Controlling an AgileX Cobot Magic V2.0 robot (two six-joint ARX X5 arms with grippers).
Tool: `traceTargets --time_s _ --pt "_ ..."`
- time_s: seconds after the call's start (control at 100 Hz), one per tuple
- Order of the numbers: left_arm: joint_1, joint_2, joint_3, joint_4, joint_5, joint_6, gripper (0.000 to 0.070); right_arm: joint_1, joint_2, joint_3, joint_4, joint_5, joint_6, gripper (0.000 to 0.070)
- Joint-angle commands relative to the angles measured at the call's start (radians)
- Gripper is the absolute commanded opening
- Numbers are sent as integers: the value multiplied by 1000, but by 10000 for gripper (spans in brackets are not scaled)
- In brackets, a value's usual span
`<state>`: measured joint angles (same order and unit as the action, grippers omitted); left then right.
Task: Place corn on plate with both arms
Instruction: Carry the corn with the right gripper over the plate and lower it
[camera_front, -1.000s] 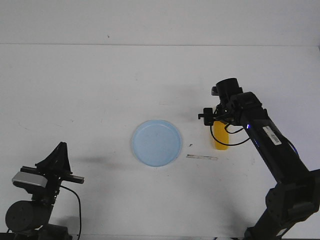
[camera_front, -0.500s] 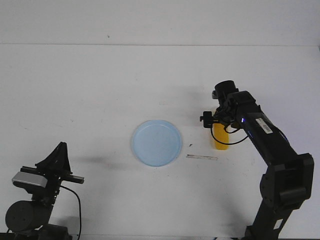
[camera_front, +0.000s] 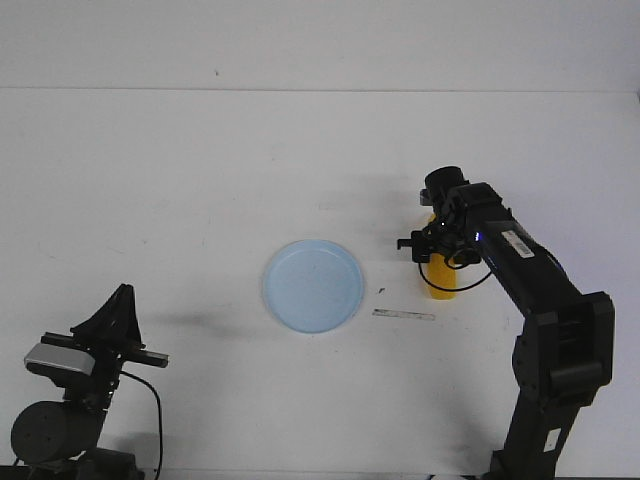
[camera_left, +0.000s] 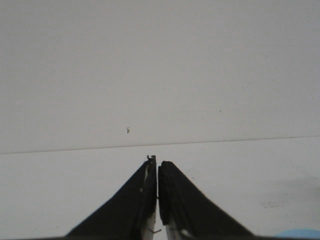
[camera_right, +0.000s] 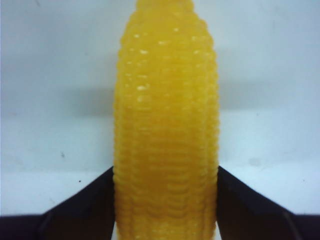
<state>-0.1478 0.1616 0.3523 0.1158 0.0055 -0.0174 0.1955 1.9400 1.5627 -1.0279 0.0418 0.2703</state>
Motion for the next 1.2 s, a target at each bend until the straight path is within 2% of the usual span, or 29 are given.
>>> traceTargets --time_s 0.0,0.19,0.28,0.47,0.62,0.79,1.19 --pt "0 -3 6 12 1 6 2 1 21 21 3 0 14 270" --pt "0 -3 6 12 1 6 1 2 -16 23 3 -3 14 270" --pt "0 -3 6 12 1 6 2 17 -49 23 3 -35 14 270" --pt "0 -2 6 12 1 6 2 98 -75 23 22 -181 -7 270" --pt "0 -3 6 12 1 6 2 179 -74 23 85 -303 -13 270" --pt "0 -3 6 12 1 6 2 284 -72 23 181 -382 -13 270" --pt "0 -3 6 12 1 6 2 414 0 21 220 -374 6 270"
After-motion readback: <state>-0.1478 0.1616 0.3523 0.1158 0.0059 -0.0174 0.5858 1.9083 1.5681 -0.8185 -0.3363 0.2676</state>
